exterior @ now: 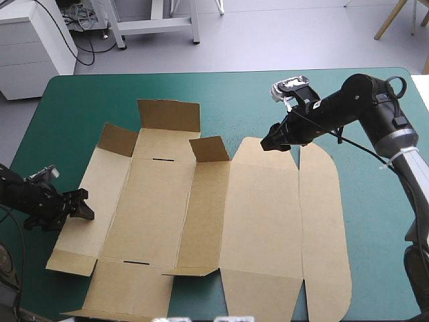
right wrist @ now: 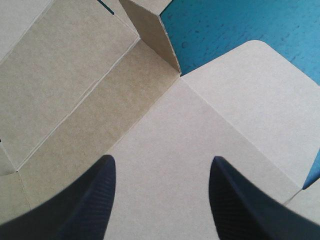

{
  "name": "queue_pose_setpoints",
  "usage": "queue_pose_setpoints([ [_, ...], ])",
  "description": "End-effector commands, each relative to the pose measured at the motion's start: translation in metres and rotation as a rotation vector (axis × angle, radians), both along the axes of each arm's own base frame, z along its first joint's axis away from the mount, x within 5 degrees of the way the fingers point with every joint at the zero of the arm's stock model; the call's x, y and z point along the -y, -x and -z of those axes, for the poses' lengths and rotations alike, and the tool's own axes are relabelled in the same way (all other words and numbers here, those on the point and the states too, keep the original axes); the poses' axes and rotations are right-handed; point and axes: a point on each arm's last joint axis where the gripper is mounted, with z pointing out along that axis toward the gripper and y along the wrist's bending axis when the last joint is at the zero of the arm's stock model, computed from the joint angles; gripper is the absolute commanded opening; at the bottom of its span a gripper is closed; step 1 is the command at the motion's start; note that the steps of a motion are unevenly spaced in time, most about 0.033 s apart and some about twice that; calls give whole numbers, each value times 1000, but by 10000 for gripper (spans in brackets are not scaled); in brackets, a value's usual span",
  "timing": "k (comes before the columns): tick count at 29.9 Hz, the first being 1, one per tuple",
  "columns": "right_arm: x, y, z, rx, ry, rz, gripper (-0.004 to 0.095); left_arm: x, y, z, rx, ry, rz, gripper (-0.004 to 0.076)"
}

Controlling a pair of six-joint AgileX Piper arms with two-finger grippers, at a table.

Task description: Fold the box

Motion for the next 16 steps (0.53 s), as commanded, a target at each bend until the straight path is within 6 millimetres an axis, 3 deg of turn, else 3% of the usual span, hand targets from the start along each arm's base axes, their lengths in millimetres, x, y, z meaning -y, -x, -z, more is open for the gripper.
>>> queue_pose_setpoints([
  [1, 3, 7, -22, 94, -34, 15, 518, 24, 4, -14, -26, 79, 75, 410],
  [9, 4, 6, -22, 101, -27, 19, 518, 64, 2, -28, 45, 89, 230, 398],
  [13, 4, 6, -22, 103, -27, 21, 518, 68, 6, -39, 98, 90, 244, 399],
  [16, 4, 6, -22, 103, -27, 21, 518, 59, 12, -36, 57, -17, 288, 399],
])
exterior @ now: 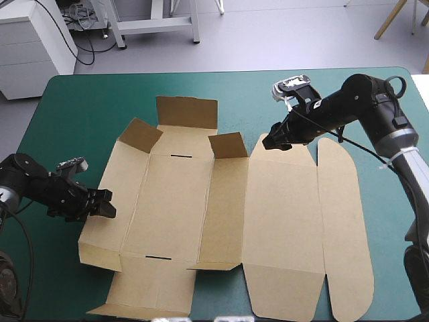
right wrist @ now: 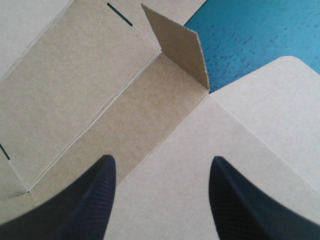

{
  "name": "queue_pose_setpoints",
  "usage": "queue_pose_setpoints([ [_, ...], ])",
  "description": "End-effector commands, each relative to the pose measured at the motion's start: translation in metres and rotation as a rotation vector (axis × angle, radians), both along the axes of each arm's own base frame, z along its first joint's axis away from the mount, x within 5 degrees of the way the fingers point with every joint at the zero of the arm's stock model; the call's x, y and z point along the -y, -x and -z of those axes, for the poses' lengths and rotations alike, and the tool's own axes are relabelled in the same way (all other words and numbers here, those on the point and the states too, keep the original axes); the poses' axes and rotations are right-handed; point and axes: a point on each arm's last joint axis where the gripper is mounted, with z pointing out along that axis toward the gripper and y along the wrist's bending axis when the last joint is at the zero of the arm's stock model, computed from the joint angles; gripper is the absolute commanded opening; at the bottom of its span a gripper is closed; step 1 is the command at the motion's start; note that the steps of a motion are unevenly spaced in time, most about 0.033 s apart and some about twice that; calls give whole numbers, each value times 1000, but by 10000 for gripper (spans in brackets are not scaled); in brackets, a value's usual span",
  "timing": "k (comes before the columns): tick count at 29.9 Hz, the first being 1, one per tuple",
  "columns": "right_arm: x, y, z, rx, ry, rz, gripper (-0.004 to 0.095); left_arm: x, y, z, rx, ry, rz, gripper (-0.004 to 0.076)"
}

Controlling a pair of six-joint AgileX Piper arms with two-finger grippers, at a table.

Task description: Fold the box

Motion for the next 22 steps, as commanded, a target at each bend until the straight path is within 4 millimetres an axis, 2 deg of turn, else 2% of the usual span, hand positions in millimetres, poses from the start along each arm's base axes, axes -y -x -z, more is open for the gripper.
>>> queue_pose_setpoints([
  [1, 2, 8, -22, 86, -45, 10, 518, -4, 15, -12, -69, -82, 62, 399],
  [4, 2, 8, -22, 86, -43, 10, 518, -17, 22, -5, -149, -226, 49, 405],
  [8, 2, 8, -22, 85, -43, 9, 518, -13, 22, -3, -147, -177, 49, 449],
  [12, 2, 9, -22, 76, -40, 4, 518, -20, 19, -4, -105, -238, 21, 495],
  [16, 3, 9, -21, 74, -37, 3, 518, -25, 17, -35, 40, -243, -45, 493],
  [20, 3, 9, -21, 75, -36, 3, 518, -23, 24, -92, 185, -281, -70, 493],
  [22, 3, 9, -21, 75, -36, 3, 516, -20, 31, -107, 249, -294, -89, 493],
])
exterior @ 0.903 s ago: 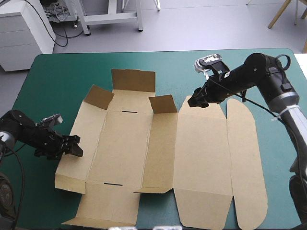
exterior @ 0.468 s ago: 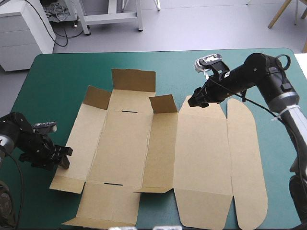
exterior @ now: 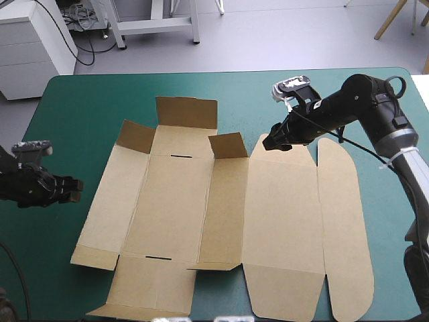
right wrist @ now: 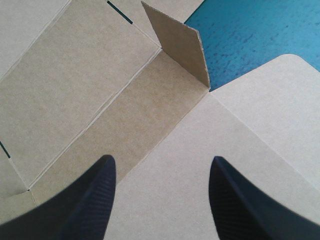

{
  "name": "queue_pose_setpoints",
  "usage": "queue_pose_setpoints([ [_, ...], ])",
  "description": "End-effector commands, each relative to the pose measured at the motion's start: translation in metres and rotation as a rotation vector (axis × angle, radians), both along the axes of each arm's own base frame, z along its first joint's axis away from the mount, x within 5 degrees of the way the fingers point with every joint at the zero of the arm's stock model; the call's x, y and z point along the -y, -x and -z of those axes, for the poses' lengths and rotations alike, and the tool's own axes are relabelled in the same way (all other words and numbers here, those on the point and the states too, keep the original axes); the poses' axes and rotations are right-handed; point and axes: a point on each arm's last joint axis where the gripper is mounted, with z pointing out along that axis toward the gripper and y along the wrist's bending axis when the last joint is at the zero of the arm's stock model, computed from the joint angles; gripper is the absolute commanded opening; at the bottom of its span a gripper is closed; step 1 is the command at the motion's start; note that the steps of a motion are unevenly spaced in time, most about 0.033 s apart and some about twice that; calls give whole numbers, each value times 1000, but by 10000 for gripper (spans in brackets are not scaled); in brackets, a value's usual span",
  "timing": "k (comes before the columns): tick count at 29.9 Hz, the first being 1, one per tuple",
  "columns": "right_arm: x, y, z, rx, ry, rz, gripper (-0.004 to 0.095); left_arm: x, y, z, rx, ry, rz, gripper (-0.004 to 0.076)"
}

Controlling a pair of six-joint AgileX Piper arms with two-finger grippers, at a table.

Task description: Fold the box

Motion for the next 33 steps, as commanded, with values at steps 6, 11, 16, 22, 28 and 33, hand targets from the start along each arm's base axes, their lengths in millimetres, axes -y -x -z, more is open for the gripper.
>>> queue_pose_setpoints([
  [6, 3, 9, -22, 78, -36, 5, 516, 10, 35, -24, 26, -31, -1, 493],
  [11, 3, 9, -22, 78, -36, 5, 516, 7, 28, 24, -81, 8, -21, 493],
  [16, 3, 8, -22, 80, -37, 6, 515, 9, 10, 53, -127, 148, -19, 493],
  [22, 3, 8, -22, 80, -36, 6, 513, -7, 3, 67, -132, 317, -56, 493],
  [28, 4, 7, -21, 91, -24, 13, 511, -12, -1, 80, -157, 407, -76, 493],
  [33, 4, 6, -22, 100, -27, 18, 511, -7, -6, 91, -204, 533, -31, 493],
])
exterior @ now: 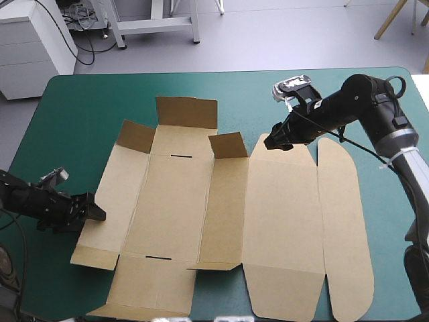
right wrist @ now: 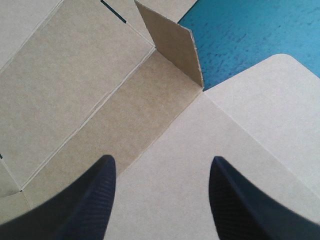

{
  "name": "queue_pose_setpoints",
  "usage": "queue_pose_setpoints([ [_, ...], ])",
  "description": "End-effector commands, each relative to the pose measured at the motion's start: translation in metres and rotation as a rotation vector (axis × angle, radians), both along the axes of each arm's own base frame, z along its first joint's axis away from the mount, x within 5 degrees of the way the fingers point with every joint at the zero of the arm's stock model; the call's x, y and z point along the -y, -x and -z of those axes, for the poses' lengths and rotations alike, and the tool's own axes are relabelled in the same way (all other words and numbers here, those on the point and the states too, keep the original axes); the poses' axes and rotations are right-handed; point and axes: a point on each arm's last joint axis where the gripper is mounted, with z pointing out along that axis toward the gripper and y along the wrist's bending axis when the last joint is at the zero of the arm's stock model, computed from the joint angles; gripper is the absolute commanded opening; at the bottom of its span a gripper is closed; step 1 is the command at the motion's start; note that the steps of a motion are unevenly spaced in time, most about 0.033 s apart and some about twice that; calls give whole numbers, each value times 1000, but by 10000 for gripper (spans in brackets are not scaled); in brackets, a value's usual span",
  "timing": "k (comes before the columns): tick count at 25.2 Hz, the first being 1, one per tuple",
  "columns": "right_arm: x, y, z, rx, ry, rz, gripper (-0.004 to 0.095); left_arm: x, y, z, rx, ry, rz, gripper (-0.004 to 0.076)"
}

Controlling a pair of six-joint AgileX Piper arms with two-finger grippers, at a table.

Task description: Fold the box

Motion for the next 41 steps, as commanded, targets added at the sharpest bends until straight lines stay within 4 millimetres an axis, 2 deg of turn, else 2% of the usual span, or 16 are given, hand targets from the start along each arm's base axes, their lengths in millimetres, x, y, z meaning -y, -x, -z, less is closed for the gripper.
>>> queue_pose_setpoints([
  [1, 2, 7, -22, 91, -43, 12, 511, 7, -1, -6, -15, 116, 26, 493],
  [8, 2, 7, -22, 91, -43, 12, 509, 12, -6, -6, 8, 180, 9, 493],
  [10, 3, 7, -22, 92, -41, 13, 509, 20, -7, -9, 10, 176, 37, 493],
  [13, 3, 7, -22, 94, -37, 14, 509, 46, -7, -19, 36, 151, 146, 493],
  [15, 3, 7, -22, 97, -37, 15, 509, 55, -4, -25, 49, 125, 187, 493],
  [18, 3, 6, -23, 100, -38, 17, 509, 54, 1, -32, 58, 89, 185, 493],
  [19, 3, 6, -23, 101, -38, 17, 509, 55, 3, -35, 62, 76, 184, 474],
  [22, 3, 6, -23, 101, -38, 17, 509, 55, 6, -38, 68, 59, 185, 347],
  [30, 3, 6, -23, 101, -38, 17, 509, 55, 6, -38, 76, 55, 197, 170],
  [34, 3, 6, -23, 101, -38, 17, 508, 55, 6, -39, 90, 55, 215, -13],
  [41, 4, 7, -21, 91, -22, 12, 509, 57, 4, -41, 137, 53, 272, -10],
])
